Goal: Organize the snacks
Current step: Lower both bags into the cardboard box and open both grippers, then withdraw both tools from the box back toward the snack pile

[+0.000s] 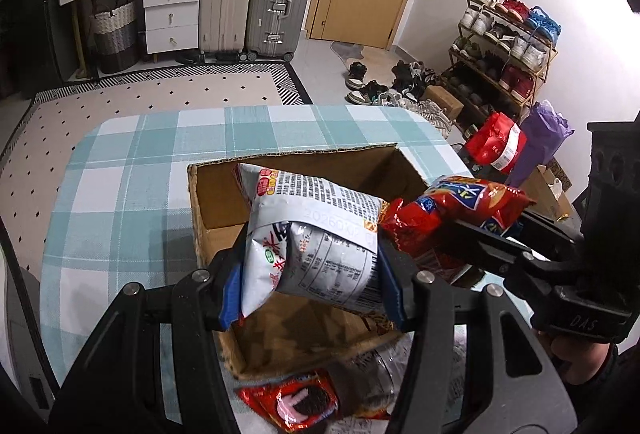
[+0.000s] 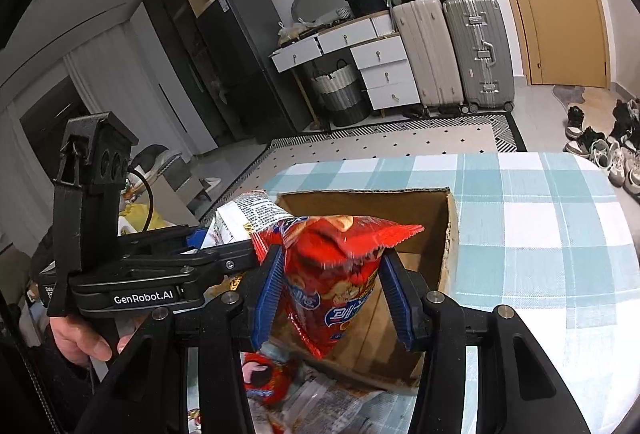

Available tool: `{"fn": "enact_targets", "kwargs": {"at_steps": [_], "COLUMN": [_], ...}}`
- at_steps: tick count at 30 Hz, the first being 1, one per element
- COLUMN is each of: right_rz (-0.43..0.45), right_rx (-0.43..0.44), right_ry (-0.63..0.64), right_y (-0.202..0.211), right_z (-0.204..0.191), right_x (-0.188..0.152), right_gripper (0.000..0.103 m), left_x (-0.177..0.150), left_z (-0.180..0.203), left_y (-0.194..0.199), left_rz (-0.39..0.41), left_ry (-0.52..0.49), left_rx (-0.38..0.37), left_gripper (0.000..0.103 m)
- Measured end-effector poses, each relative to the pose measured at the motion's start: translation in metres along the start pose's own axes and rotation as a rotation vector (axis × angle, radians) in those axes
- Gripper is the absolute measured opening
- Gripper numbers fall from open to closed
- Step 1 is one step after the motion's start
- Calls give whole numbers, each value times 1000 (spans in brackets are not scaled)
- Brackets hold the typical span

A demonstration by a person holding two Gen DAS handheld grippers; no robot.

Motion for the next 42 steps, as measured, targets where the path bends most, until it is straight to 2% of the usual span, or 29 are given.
{"fn": "enact_targets", "kwargs": {"at_steps": [3,6,8,9,10,14,28,31,36,39,42], "right_rz": [-8,-22,-18,-16,-9,19,66,75,81,97,104], "right_rx": [-8,-14,-36,-50,-53,-39,-39,-44,-48,-55,-57], "right_ry": [-11,-15,-5,-2,0,-4,36,47,76,88,89], "right_y": [-7,-13,-14,-13,-11,0,48,59,77,89,98], "right_z": [9,16,19,20,20,19,-20,-31,-52,-61,-67], "right_x": [-1,-2,-3,-3,-4,-1,-1,-6,-17,-26,-36], "right_gripper": [48,51,60,63,68,70,70,75,77,85,85], "left_x": [3,4,5,5,5,6,-18,-25,-39,-50,-60], "left_z": [-1,-3,-2,-1,-1,0,-3,-5,-10,-13,-14], "left_y": [-15,-25,-26,-24,-21,-4,69,85,112,126,140], "left_rz": [-16,-21,-6,3,15,67,114,122,142,140,140], "left_ry": [8,-6,-27,-37,-46,-61,-38,-30,-12,0,8], "left_rx": [-4,39,56,67,74,95,140,159,184,200,211], "left_gripper": [54,60,65,75,80,80,81,82,86,87,88]}}
Point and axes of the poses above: each gripper's, at about its wrist camera, not at the fingertips, and y roughly against the way its jaws point, z to its right, x to its top, the point moved 7 cm from there along -y, roughly the way its jaws point, and after that the axes turned 13 degrees about x, right-handed, at the moved point
